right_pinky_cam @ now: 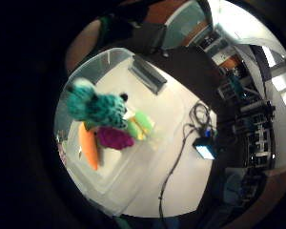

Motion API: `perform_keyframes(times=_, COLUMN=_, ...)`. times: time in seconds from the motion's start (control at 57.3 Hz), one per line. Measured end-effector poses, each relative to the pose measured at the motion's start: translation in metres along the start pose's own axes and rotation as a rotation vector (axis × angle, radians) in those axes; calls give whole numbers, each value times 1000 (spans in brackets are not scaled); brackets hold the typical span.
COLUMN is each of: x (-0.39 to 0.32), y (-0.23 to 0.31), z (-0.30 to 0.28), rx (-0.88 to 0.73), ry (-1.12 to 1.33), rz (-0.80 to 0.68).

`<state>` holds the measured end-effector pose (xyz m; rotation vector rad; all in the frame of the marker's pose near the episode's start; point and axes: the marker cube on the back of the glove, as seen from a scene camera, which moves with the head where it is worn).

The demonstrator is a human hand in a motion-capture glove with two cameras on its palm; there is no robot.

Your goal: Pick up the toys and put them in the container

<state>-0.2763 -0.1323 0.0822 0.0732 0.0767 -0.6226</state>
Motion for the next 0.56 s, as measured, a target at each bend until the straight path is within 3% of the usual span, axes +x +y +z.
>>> perform_keyframes(times=0.105, x=15, y=10, z=-9, rx=22, ry=-43, rz=71)
perform_keyframes(times=0.209, x=42, y=25, z=-26, rx=69, ry=-107, rz=261)
perform_keyframes(times=0.558, x=102, y=122, z=-61, rx=233, ry=-177, rz=208)
